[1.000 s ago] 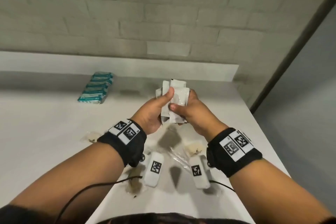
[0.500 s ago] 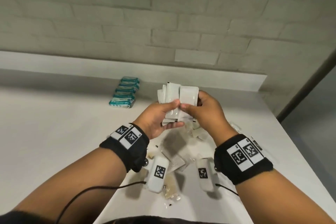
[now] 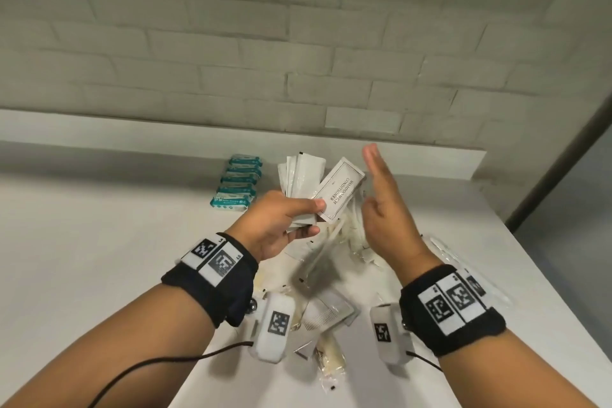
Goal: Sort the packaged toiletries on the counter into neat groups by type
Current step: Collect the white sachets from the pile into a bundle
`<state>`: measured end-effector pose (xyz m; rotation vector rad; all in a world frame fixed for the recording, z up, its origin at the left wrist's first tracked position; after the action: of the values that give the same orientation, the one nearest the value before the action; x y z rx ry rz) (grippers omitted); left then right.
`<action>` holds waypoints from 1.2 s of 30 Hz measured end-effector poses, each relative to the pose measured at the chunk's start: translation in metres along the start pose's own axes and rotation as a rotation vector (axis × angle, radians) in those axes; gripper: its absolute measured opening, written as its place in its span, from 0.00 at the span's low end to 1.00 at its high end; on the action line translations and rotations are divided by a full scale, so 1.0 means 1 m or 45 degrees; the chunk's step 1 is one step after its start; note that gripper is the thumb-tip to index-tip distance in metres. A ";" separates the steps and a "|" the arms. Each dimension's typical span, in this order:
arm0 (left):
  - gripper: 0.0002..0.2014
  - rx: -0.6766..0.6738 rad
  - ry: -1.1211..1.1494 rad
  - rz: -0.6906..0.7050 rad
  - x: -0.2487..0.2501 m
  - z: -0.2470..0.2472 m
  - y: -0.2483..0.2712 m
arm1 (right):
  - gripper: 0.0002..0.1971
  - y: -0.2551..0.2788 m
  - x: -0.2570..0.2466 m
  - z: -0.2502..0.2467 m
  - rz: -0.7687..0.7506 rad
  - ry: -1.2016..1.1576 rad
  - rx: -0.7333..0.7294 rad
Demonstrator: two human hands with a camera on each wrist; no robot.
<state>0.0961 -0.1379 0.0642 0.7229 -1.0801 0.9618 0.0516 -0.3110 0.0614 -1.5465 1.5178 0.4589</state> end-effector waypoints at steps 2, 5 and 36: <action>0.04 0.014 0.020 0.005 0.001 -0.003 0.003 | 0.30 -0.004 -0.003 -0.009 0.171 -0.401 0.081; 0.04 0.001 0.095 0.041 0.004 -0.004 0.008 | 0.30 -0.009 -0.011 -0.011 0.434 -0.747 0.001; 0.08 0.210 -0.002 0.256 0.018 -0.006 -0.014 | 0.12 0.003 0.004 -0.034 0.476 -0.619 -0.086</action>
<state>0.1147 -0.1334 0.0791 0.7592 -1.0985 1.2334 0.0383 -0.3396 0.0755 -1.0871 1.4056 1.0288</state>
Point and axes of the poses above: each hand's wrist, its own y-axis away from the middle knuckle, its own z-axis out of the palm, x = y × z, the point moved 1 cm from there along -y, towards the middle knuckle, and after that the axes turned 10 degrees about z, right-handed, at the moved point
